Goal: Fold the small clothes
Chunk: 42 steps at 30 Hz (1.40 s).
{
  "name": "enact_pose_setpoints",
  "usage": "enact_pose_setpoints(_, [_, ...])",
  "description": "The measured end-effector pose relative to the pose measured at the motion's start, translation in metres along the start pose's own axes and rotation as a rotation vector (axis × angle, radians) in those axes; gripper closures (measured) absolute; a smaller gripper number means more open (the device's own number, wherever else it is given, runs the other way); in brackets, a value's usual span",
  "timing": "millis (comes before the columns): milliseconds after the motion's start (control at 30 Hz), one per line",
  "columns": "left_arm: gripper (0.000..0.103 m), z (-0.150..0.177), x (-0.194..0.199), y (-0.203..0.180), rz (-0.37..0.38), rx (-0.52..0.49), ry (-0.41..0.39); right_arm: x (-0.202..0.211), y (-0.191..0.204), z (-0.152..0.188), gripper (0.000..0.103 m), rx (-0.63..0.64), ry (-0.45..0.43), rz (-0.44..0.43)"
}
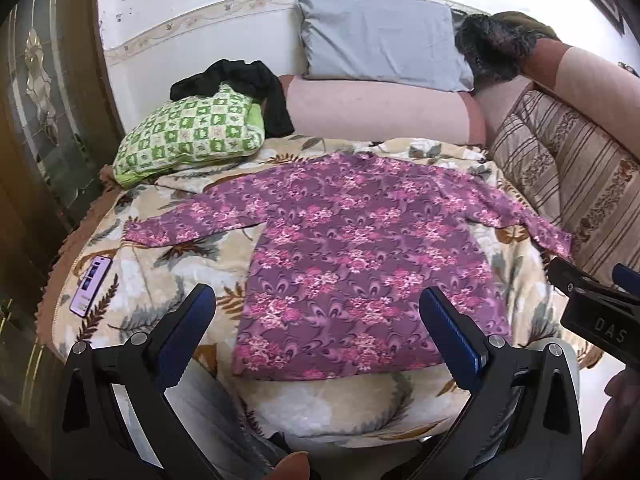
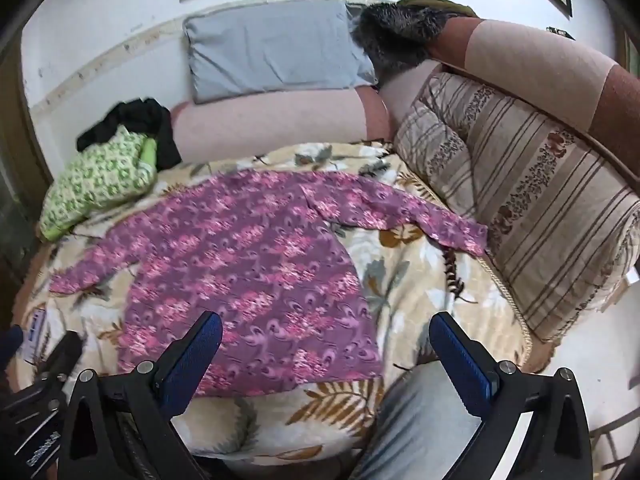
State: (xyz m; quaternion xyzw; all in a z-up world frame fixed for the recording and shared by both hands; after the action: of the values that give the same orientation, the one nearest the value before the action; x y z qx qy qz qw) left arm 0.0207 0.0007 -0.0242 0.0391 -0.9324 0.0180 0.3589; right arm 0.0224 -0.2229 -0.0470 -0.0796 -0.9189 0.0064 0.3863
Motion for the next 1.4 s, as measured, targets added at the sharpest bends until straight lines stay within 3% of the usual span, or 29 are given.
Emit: enact_pose_setpoints(1400, [0.001,0.008,-0.030,0.008,-0.056,0.002,0.076,-0.006,0.006,-0.003,0.000,0.013,0.012,-0.038])
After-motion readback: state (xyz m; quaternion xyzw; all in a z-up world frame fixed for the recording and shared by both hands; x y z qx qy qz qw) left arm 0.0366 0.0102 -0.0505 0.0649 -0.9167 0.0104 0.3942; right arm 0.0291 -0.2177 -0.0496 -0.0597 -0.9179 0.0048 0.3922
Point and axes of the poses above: each gripper's, at about its wrist camera, not at the fingertips, and x roughly against the way its jaws point, y to its left, z to its underside, the point moved 3 cm from there along -x, roughly the way its jaws point, and after that the axes turned 4 degrees about x, right-handed, at the moved point
